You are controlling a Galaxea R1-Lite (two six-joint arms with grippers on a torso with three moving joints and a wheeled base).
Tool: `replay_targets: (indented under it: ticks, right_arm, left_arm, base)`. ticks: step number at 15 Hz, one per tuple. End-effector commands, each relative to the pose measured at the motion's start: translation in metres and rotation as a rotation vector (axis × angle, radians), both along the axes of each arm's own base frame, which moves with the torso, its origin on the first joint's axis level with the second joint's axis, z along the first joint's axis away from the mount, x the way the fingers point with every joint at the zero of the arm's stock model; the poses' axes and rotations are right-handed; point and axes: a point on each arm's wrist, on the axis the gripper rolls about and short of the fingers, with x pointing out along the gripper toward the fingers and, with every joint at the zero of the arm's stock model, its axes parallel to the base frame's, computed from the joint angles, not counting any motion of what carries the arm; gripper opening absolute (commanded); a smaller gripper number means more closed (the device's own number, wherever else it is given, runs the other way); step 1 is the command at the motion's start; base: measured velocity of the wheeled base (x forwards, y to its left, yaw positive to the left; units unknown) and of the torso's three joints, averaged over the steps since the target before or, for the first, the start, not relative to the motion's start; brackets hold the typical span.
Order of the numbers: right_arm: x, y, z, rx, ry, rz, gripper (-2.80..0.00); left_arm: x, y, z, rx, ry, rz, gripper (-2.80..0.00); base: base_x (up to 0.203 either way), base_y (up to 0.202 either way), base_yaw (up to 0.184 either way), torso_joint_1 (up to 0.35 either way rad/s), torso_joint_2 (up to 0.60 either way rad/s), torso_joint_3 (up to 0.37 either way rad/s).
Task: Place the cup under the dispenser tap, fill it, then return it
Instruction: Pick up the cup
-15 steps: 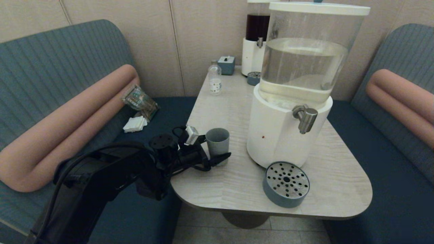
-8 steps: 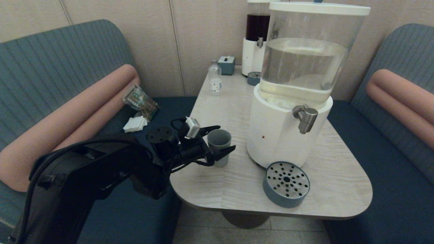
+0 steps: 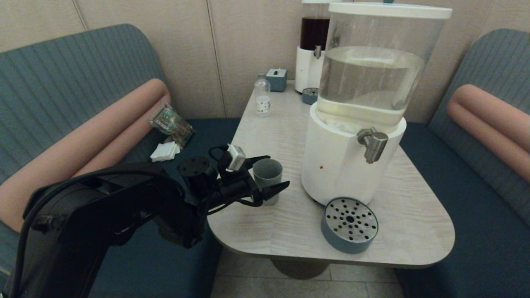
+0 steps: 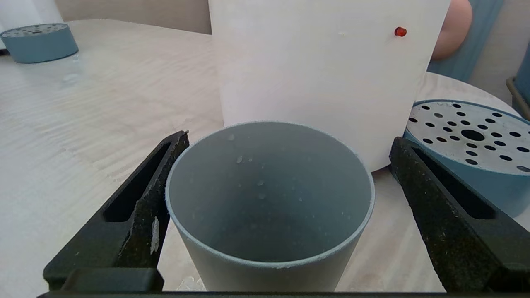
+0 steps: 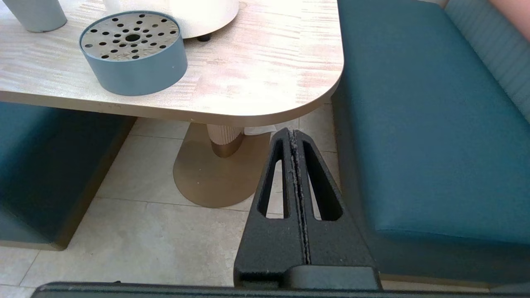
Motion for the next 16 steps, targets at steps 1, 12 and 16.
replay_targets:
  ticks: [1, 12, 16]
  right_arm:
    - [0.0, 0.0, 0.0, 0.0, 0.001, 0.0, -2.8]
    - [0.0, 0.0, 0.0, 0.0, 0.0, 0.0, -2.8]
    - [0.0, 0.0, 0.0, 0.0, 0.001, 0.0, -2.8]
  left_arm:
    - [0.001, 0.0, -0.003, 0.001, 0.0, -0.004, 0.0]
    - [0.007, -0.002, -0.032, 0.024, 0.048, -0.002, 0.0]
    - [0.006, -0.002, -0.035, 0.027, 0.056, -0.002, 0.0]
  base:
    - [0.0, 0.0, 0.0, 0.0, 0.0, 0.0]
    - [0.0, 0.0, 0.0, 0.0, 0.0, 0.0]
    - [0.0, 0.0, 0.0, 0.0, 0.0, 0.0]
